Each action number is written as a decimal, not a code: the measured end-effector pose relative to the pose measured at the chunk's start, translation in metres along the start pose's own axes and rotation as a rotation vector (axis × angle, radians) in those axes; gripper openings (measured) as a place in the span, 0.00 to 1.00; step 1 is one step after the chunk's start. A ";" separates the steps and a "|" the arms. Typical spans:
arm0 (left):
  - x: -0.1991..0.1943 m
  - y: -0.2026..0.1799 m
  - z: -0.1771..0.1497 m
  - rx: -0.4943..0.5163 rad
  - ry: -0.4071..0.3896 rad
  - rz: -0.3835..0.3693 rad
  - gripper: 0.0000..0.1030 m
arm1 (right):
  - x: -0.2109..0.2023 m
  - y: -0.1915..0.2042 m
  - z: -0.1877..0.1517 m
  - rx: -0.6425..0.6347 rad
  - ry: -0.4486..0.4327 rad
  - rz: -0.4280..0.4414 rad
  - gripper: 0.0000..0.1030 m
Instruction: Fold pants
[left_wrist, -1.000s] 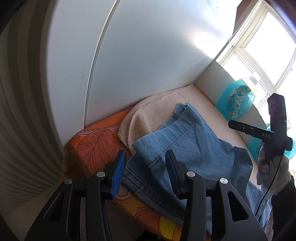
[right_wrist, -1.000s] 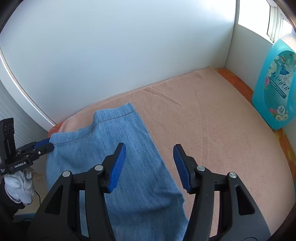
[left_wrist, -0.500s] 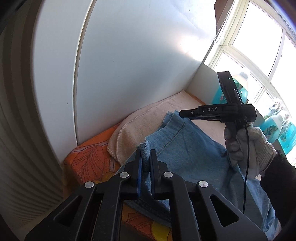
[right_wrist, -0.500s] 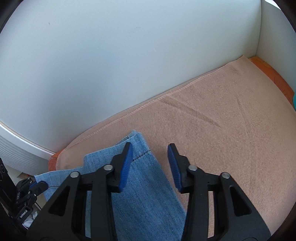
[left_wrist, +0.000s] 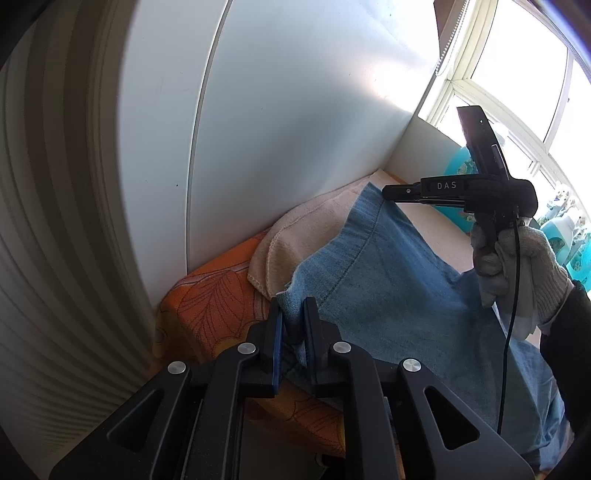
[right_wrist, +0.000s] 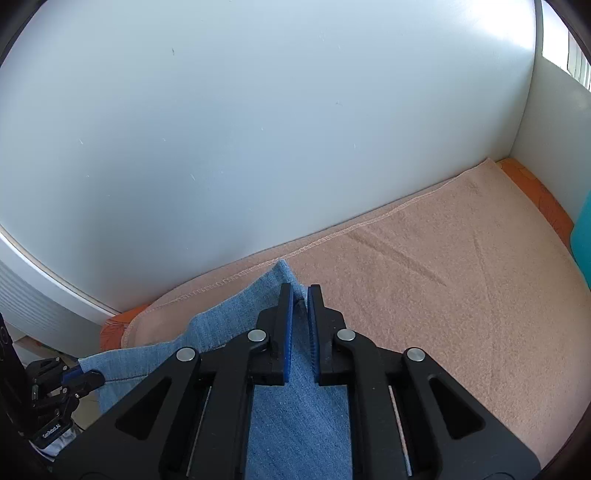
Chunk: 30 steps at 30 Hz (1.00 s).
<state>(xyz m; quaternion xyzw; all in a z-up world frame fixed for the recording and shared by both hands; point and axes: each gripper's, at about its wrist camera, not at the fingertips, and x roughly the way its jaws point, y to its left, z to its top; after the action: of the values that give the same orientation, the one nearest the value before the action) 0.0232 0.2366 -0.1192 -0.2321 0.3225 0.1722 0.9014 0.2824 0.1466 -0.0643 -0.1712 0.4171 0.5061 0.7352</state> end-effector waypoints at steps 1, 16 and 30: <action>-0.002 0.000 0.000 0.009 0.000 0.013 0.14 | -0.008 -0.001 -0.003 -0.004 -0.012 -0.021 0.19; -0.028 -0.051 0.020 0.183 0.025 -0.104 0.28 | -0.144 0.009 -0.060 0.084 -0.164 -0.304 0.71; -0.036 -0.151 0.012 0.376 0.053 -0.324 0.37 | -0.259 -0.010 -0.145 0.196 -0.245 -0.430 0.87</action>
<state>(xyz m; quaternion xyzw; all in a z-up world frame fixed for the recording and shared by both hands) 0.0724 0.1114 -0.0403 -0.1133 0.3310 -0.0435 0.9358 0.1910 -0.1116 0.0517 -0.1213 0.3259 0.3127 0.8839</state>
